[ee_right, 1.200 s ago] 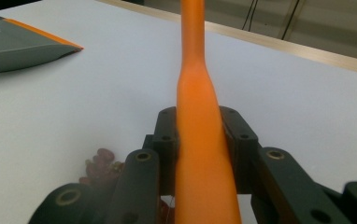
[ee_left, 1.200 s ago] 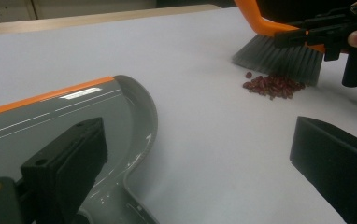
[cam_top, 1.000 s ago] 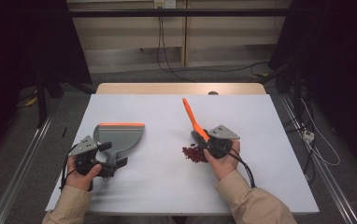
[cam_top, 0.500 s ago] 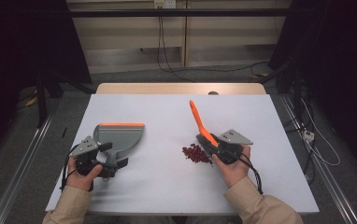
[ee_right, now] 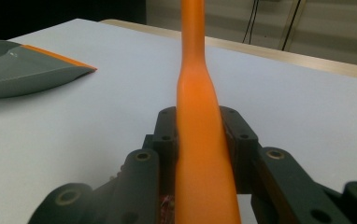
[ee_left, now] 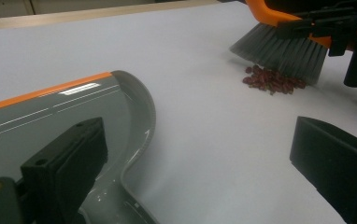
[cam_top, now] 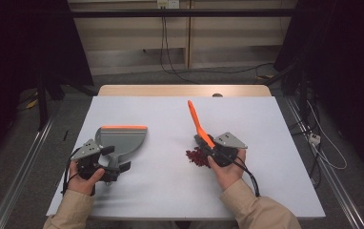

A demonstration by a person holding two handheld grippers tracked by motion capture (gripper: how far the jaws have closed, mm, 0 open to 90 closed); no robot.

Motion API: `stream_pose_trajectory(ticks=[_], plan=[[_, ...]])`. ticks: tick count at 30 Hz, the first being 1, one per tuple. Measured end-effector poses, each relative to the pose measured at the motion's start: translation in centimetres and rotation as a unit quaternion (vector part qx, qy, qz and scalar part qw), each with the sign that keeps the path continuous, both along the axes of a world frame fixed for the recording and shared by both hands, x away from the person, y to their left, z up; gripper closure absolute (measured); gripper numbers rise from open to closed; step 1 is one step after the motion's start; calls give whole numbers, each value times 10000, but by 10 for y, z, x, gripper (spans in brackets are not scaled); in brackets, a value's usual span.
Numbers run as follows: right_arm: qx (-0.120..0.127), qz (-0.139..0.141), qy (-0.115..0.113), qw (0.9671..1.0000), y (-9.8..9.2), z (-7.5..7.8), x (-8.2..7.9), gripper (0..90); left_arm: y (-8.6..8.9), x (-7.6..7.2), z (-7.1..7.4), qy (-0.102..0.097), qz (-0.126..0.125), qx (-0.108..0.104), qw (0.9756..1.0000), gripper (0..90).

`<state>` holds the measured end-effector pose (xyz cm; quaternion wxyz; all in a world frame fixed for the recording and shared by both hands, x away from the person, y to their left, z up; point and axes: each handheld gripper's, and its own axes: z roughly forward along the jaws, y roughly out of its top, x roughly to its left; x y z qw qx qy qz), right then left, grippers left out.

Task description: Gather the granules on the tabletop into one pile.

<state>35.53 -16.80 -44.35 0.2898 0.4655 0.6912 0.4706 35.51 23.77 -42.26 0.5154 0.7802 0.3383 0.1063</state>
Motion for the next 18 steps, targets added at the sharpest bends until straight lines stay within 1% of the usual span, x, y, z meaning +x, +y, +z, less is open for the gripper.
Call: stream_pose_trajectory(ticks=[2,4,6,10,12,14,16,18], plan=[[-25,30,-25,10000,1,2,1,710,0,0,0,-3,-1,2,10000,40],[60,38,-32,10000,-2,5,1,711,0,0,0,3,-5,4,10000,40],[47,33,-36,10000,-5,9,2,710,0,0,0,15,-7,10,10000,40],[40,31,70,10000,-13,12,1,710,-1,-1,1,21,-12,-14,10000,40],[-50,24,103,9999,-18,12,-1,710,0,-1,1,21,-5,-10,10000,40],[-111,-44,149,9998,-23,10,-1,710,0,-1,1,17,-2,1,10000,40],[-84,-110,215,9997,-27,7,-2,710,0,-1,1,21,3,-16,10000,40],[11,-131,249,9996,-28,3,-3,710,-1,0,0,28,-8,-1,10000,40]])
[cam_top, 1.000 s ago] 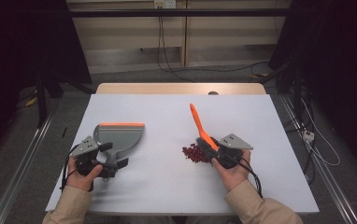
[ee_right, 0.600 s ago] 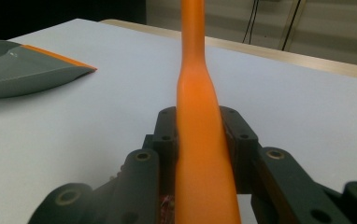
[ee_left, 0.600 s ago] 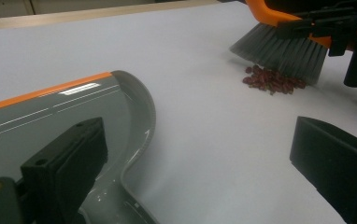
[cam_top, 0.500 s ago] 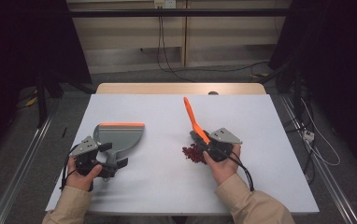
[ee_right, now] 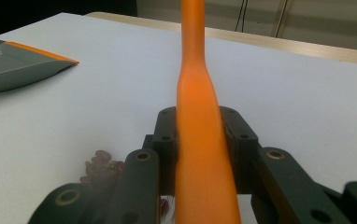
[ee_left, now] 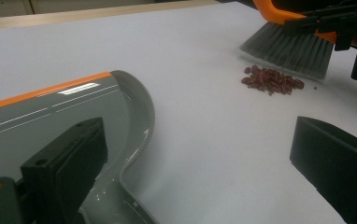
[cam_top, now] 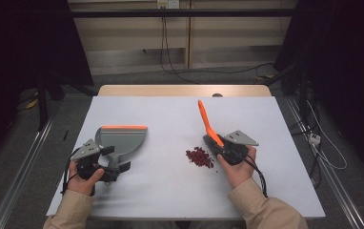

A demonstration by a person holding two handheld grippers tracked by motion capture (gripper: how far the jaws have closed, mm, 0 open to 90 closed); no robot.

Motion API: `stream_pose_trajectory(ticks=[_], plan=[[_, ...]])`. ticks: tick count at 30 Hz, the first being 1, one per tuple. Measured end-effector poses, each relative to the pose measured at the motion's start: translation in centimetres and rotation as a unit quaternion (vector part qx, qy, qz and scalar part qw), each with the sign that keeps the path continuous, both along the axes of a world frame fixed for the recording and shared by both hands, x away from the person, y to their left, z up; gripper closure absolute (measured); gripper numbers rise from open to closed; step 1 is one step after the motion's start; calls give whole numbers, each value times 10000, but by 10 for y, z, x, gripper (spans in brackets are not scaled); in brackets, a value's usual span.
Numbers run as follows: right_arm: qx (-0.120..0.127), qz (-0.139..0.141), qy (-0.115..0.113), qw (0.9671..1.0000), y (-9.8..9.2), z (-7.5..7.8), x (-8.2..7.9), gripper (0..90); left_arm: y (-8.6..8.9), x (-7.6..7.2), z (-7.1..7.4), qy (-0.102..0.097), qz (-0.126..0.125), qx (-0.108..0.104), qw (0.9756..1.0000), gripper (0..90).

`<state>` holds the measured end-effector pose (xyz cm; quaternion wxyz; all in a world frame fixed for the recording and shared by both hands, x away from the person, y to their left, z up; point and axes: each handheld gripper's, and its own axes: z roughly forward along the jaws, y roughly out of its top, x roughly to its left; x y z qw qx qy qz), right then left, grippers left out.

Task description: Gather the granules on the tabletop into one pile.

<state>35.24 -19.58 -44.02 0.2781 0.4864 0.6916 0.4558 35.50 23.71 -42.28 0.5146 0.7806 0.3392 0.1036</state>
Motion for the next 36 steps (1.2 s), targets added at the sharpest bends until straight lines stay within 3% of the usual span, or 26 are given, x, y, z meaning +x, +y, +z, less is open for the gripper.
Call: stream_pose_trajectory(ticks=[2,10,17,21,31,36], plan=[[-60,9,5,10000,4,-3,1,711,-1,0,0,4,-12,9,10000,40],[73,129,-46,9999,19,-3,10,710,1,0,0,11,7,22,10000,40],[55,89,-202,9997,13,5,-13,710,0,-1,1,-17,0,12,10000,40],[40,69,-169,9998,13,-4,-22,710,-2,-2,1,-21,-24,36,10000,41],[179,-55,-241,9995,22,-7,4,710,-2,-1,0,32,-28,39,10000,41],[202,110,-243,9994,16,3,1,710,-1,-1,0,20,-35,42,10000,42]])
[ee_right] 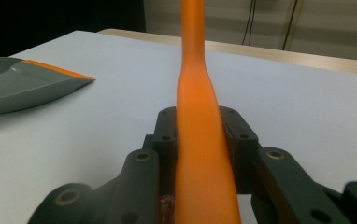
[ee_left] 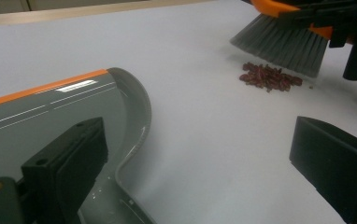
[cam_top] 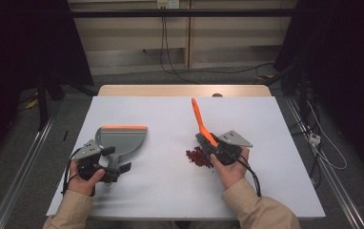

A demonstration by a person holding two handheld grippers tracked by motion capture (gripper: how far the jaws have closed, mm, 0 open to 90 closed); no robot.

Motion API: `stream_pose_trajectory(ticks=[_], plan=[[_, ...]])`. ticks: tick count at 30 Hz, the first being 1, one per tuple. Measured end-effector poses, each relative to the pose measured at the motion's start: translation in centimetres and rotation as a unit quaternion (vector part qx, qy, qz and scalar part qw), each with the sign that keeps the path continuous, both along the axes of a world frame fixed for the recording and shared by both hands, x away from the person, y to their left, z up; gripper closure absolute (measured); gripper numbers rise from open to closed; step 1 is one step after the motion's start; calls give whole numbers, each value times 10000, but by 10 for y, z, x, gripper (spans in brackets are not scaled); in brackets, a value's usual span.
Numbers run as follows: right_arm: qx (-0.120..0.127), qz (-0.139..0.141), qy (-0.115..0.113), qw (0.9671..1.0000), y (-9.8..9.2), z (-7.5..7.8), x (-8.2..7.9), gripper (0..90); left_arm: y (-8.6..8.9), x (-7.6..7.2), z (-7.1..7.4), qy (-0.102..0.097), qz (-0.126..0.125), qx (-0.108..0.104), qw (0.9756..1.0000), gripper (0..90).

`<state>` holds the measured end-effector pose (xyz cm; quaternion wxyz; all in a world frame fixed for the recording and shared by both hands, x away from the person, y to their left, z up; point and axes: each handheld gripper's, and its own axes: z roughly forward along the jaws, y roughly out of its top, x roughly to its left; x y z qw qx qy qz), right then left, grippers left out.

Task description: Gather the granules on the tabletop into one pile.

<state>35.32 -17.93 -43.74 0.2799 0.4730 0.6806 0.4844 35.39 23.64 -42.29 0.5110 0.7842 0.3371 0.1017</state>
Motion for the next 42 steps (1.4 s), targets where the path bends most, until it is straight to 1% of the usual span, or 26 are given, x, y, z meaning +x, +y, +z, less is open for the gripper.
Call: stream_pose_trajectory(ticks=[3,5,7,9,10,11,12,13,14,15,17,19,21,23,24,25,29,32,33,34,36,38,39,40,41,42], plan=[[79,78,72,9999,-8,6,0,710,0,0,0,12,13,-5,10000,42],[-22,26,102,9999,-15,7,2,710,0,-1,1,7,41,21,10000,43],[-15,-2,136,9999,-21,5,7,710,1,-1,2,31,60,29,10000,43],[-219,-62,169,9996,-25,1,13,710,2,0,2,42,110,93,9999,43],[-243,-52,181,9995,-26,-2,15,710,2,0,2,69,124,99,9999,43],[-268,-38,206,9994,-26,-5,17,710,3,0,2,101,147,101,9998,43],[-366,-23,219,9991,-24,-7,18,710,3,-1,1,110,151,127,9997,43],[-375,29,190,9991,-21,-10,17,711,4,-1,1,126,164,149,9997,42],[-346,123,178,9992,-18,-10,17,710,4,-1,1,154,191,162,9996,43],[-402,167,165,9989,-13,-10,16,710,5,-1,1,161,210,170,9995,43],[-333,346,181,9987,-7,-10,13,710,7,-3,0,209,225,207,9993,43],[-446,391,152,9981,-4,-9,11,710,10,-4,-1,241,304,258,9989,43],[-129,499,214,9984,-7,-8,11,710,14,-5,-1,287,359,284,9985,43],[-288,452,148,9985,-10,-5,10,710,16,-5,-2,340,444,298,9980,43],[-226,382,189,9988,-17,-3,12,709,17,-5,-3,359,479,312,9977,43],[-226,382,189,9988,-17,-3,12,709,18,-5,-3,357,498,349,9975,43],[-321,187,238,9990,-32,-2,15,709,19,-5,-6,468,581,453,9962,46],[-336,244,503,9979,-40,-4,18,706,18,-5,-8,533,649,539,9950,48],[-326,229,546,9977,-42,-4,17,704,18,-5,-8,551,662,571,9946,49],[-340,229,612,9973,-42,-2,17,693,18,-5,-8,565,662,577,9945,52],[-246,240,766,9965,-44,2,19,654,18,-5,-9,608,675,594,9941,53],[-288,292,962,9945,-45,6,21,641,18,-5,-9,636,704,603,9937,52],[-280,263,1018,9941,-46,9,22,639,18,-5,-9,648,726,618,9933,52],[-312,230,1004,9942,-46,12,23,646,18,-5,-9,664,735,625,9931,52],[-319,259,1062,9935,-46,15,24,644,19,-5,-10,684,758,635,9928,52],[-375,297,1183,9918,-45,17,25,640,19,-5,-10,697,782,668,9923,53]])
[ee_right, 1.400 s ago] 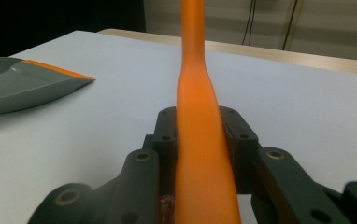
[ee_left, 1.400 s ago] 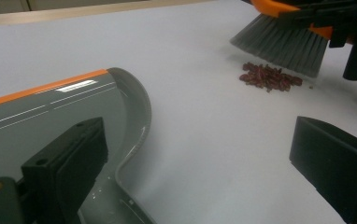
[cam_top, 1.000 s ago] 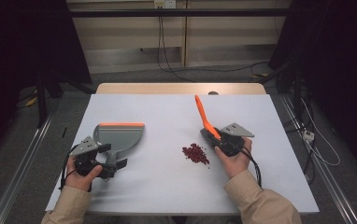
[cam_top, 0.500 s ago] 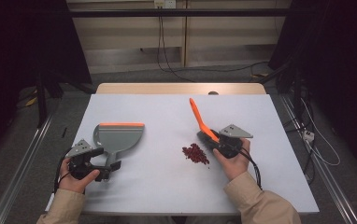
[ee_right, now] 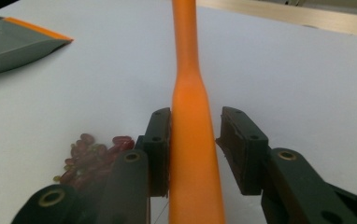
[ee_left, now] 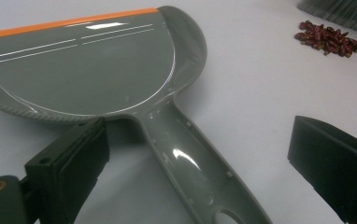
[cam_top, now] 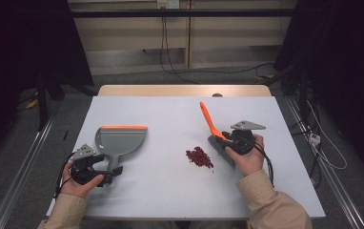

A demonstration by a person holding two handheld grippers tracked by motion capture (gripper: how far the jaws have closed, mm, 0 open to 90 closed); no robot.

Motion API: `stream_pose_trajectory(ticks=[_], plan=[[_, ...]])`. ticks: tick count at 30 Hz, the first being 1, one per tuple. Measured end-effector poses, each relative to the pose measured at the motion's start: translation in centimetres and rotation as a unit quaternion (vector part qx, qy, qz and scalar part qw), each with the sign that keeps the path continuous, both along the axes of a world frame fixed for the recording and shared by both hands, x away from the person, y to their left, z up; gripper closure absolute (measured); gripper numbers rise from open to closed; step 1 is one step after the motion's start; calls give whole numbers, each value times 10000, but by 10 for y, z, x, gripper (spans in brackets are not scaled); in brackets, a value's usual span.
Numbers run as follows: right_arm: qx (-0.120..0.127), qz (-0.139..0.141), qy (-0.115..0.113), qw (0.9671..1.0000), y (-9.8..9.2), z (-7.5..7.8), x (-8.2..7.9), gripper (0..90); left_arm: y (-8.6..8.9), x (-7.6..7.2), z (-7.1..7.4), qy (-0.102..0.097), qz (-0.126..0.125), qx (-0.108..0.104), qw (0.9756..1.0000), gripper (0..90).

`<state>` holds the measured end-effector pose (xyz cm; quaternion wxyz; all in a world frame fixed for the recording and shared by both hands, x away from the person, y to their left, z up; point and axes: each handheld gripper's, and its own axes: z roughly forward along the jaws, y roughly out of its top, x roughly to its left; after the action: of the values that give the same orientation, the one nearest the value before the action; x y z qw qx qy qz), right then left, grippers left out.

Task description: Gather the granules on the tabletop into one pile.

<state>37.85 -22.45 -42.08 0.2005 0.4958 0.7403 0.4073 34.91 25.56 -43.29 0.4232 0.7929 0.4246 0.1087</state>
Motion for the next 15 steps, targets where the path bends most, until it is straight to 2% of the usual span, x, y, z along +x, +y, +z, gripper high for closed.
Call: stream_pose_trajectory(ticks=[1,2,3,4,5,8,10,15], plan=[[-12,18,29,10000,1,2,1,639,0,0,0,14,35,0,10000,54],[-102,110,179,9997,4,3,5,634,0,0,-1,42,62,37,10000,61],[-102,110,179,9997,4,3,5,634,0,0,-1,76,102,70,9999,61],[-269,157,280,9991,7,2,8,665,0,0,-2,178,194,215,9994,75],[-343,154,347,9987,8,0,9,693,0,0,-2,178,194,215,9994,84],[-304,169,364,9987,8,-2,10,701,-2,1,-4,373,301,417,9980,93],[-414,163,413,9982,6,-1,9,709,-7,2,-5,441,411,508,9969,119],[-317,109,393,9987,3,-2,10,711,-13,8,-6,554,660,770,9933,169]])
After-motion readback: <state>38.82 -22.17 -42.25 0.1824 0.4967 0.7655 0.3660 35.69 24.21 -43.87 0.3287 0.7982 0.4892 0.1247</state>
